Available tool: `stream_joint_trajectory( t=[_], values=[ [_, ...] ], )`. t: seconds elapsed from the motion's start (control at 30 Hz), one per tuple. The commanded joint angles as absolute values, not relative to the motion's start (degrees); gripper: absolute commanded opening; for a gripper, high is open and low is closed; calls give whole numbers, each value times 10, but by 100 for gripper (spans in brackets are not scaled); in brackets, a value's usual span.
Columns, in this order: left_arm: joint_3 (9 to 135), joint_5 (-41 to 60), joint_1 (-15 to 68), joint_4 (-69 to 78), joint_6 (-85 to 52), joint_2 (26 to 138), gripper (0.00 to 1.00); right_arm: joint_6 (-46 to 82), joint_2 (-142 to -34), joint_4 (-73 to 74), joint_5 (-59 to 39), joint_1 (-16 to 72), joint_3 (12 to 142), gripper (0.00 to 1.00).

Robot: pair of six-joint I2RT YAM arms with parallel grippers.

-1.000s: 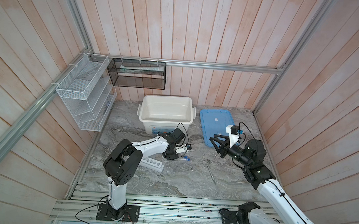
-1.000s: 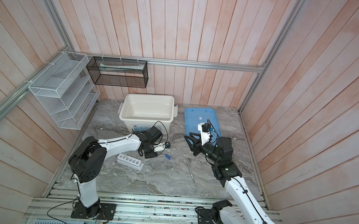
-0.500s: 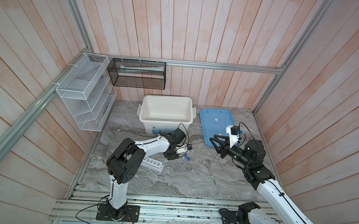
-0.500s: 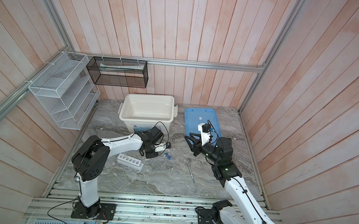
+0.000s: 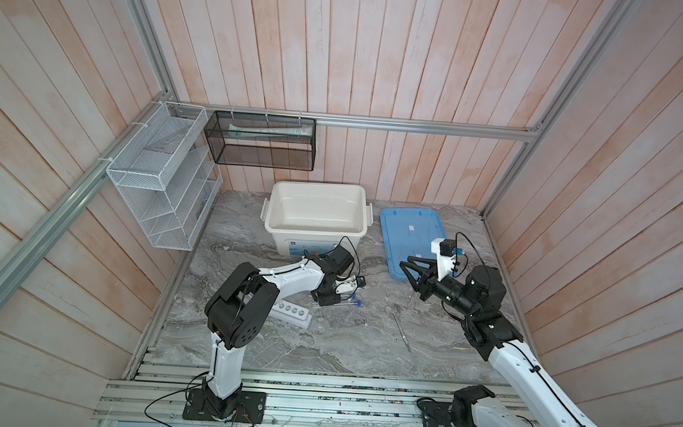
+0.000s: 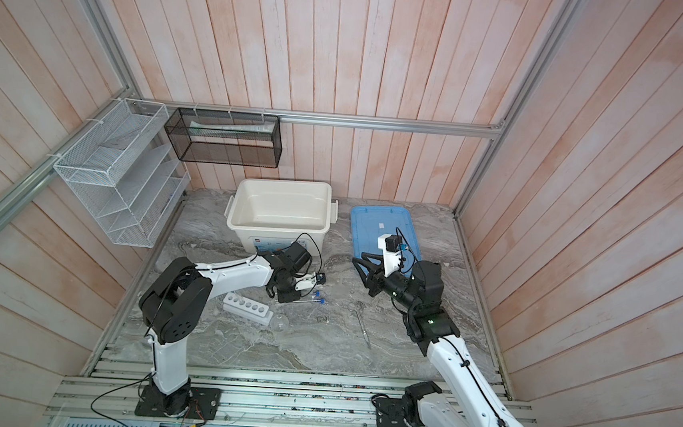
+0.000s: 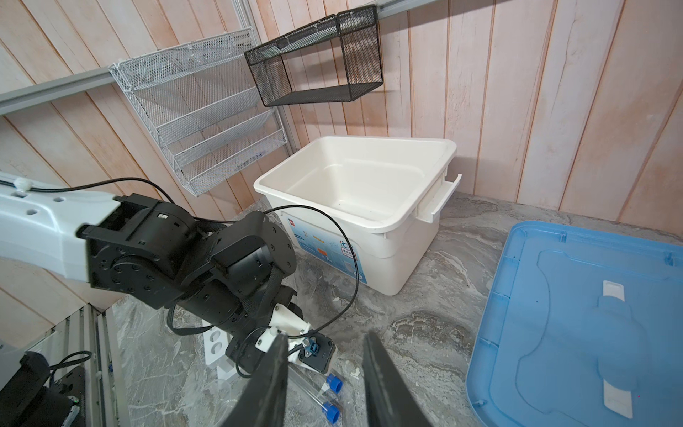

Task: Organize the chemistry lab equipment
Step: 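Lower the left gripper and grasp one blue-capped glass test tube, then lift the blue-capped tube upright with the left gripper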

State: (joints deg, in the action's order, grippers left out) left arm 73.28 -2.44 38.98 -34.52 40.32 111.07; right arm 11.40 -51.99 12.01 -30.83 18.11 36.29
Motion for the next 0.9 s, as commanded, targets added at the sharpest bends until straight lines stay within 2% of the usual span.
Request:
stream_joint_trajectory(
  t=[0.0,0.37,0.67,0.87],
  values=[
    [738,-5,392,-344,403,1129,32,122,-521,136,-314,176,356,35],
    [738,7,392,-356,404,1134,24,127,-523,141,-313,171,358,35],
    [751,4,394,-378,407,1149,23,132,-523,146,-312,169,355,35],
    [754,-1,396,-374,405,1142,19,132,-520,143,-305,169,356,35]
  ],
)
